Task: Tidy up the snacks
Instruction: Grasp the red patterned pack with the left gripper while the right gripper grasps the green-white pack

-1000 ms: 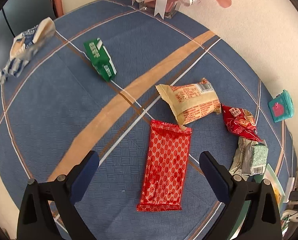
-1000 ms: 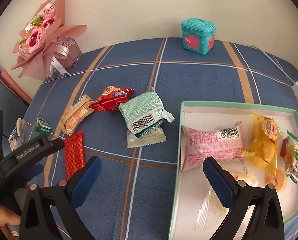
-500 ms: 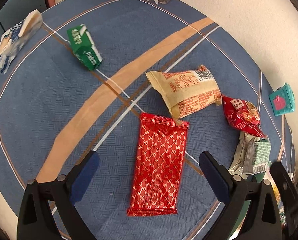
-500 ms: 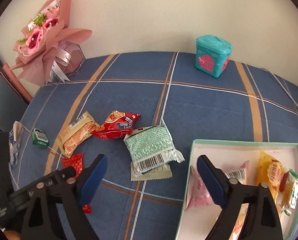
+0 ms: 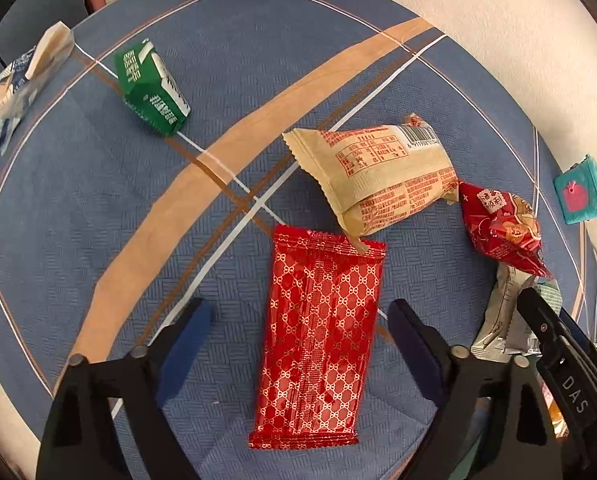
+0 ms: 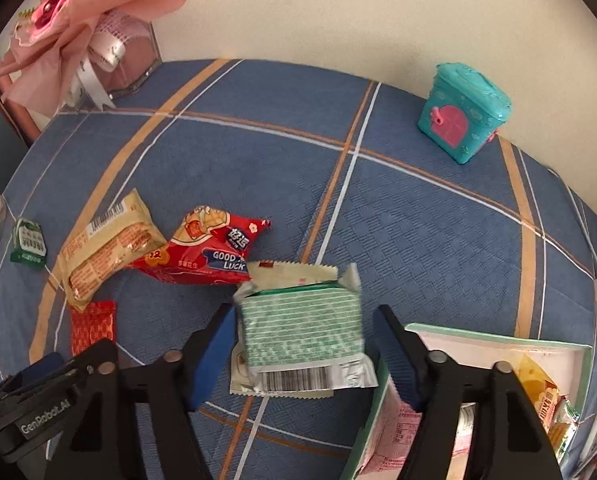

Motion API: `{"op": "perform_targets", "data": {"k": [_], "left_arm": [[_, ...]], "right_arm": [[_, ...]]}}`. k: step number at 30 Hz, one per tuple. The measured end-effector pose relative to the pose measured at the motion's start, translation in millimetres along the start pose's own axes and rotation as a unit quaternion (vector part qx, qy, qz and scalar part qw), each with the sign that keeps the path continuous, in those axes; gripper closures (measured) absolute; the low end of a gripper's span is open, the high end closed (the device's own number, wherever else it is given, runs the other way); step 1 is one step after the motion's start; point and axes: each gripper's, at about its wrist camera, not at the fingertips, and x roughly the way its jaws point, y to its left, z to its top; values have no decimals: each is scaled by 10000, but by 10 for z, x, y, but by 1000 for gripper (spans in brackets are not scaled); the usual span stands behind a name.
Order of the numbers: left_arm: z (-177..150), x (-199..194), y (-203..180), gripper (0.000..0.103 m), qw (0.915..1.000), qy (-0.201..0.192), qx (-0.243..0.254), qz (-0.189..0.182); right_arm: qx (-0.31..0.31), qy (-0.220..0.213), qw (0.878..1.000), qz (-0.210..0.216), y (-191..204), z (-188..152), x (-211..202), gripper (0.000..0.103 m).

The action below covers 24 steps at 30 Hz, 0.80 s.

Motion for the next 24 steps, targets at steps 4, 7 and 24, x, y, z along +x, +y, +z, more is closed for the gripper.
{"op": "perform_targets", "data": {"k": [4, 7, 24], "left_arm": [[9, -32, -10, 29, 10000, -28, -31, -5], [11, -54, -27, 40, 9999, -3, 2, -152], [-70, -148, 77, 83, 9975, 117, -85, -689]], "right_arm": [[-49, -11, 10000, -80, 52, -41, -29, 41], [-27, -7, 10000, -41, 66, -87, -70, 44], [360, -142, 9988, 306, 85, -485, -421, 46]]}}
